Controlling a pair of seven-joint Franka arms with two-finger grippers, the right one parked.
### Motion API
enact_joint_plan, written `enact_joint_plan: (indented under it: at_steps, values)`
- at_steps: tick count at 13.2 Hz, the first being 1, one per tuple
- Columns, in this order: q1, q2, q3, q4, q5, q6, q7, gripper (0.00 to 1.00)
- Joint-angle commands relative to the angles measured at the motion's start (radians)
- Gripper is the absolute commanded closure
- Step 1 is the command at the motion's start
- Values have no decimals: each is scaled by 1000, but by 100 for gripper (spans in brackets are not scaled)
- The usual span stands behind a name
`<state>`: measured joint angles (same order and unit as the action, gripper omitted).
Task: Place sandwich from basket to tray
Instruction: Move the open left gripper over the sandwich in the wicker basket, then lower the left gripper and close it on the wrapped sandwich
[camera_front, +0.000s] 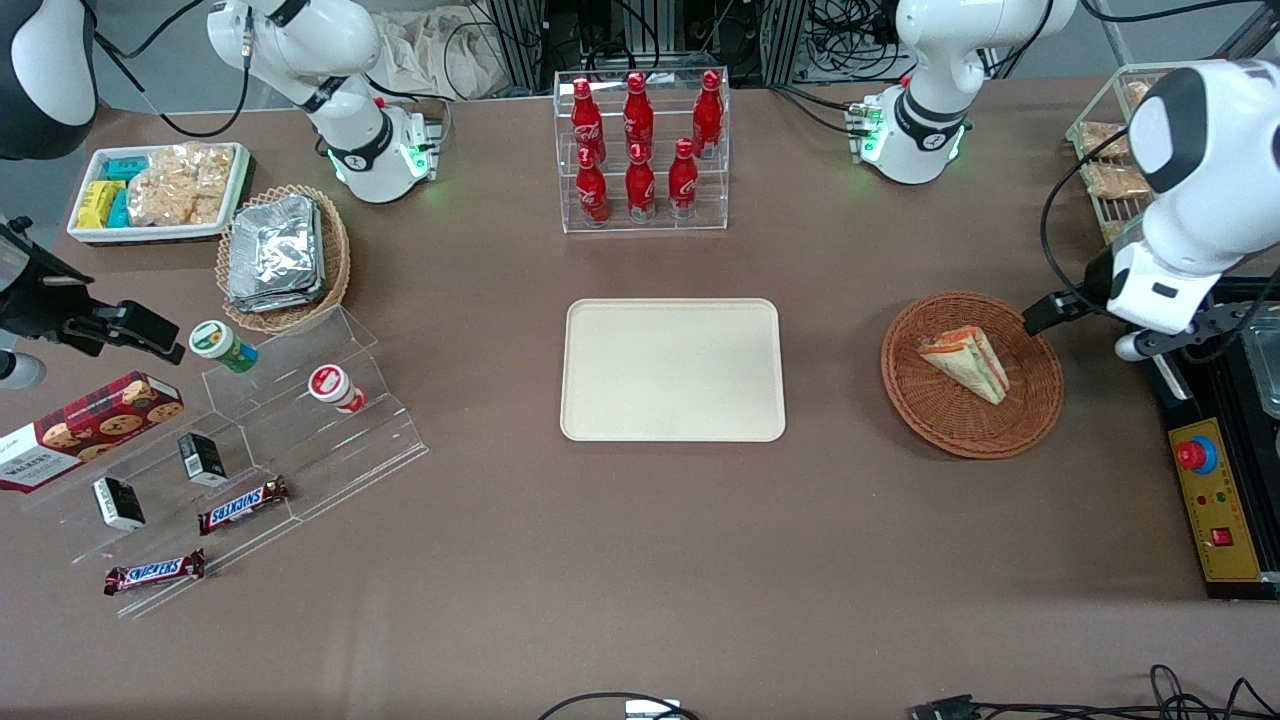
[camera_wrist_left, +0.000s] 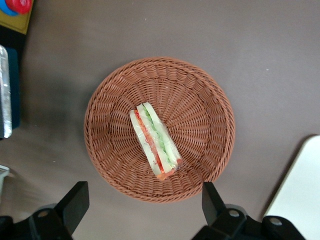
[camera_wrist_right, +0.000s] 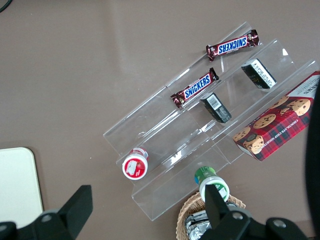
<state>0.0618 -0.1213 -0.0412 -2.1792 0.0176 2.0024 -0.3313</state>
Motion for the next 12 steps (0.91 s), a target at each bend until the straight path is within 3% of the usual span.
enact_joint_plan:
  at_steps: [1, 12]
  values:
    - [0, -37, 0, -79, -8, 71, -67, 0]
    - [-13, 57, -3, -341, -7, 484, -270, 0]
